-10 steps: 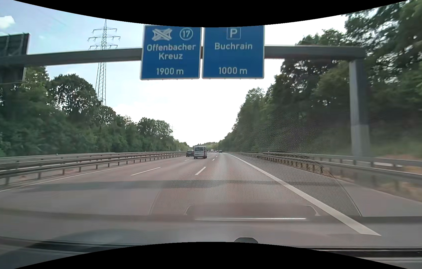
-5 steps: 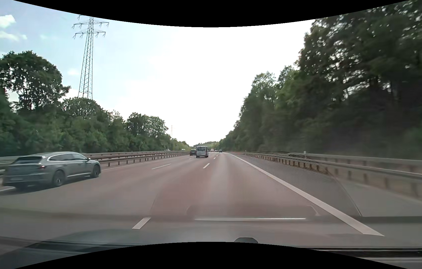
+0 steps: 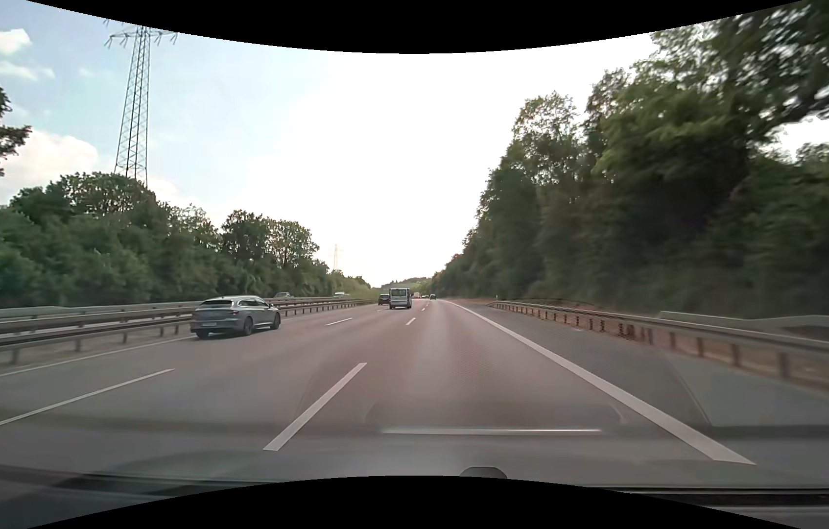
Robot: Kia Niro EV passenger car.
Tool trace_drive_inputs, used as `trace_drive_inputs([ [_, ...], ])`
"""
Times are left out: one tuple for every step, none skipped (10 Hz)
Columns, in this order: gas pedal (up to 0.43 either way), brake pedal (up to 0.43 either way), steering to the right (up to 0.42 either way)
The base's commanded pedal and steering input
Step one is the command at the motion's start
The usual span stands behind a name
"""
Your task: Follow the waypoints while adhering to traffic rules and regulations
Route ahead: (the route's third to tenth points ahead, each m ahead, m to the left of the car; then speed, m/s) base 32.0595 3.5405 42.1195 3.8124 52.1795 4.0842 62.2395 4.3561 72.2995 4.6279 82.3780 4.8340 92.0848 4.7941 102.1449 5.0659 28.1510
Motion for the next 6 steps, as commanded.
trace_drive_inputs([
  [0.197,0.000,-0.005],
  [0.197,0.000,-0.006],
  [0.197,0.000,-0.006],
  [0.197,0.000,-0.006],
  [0.197,0.000,-0.005],
  [0.197,0.000,-0.005],
])
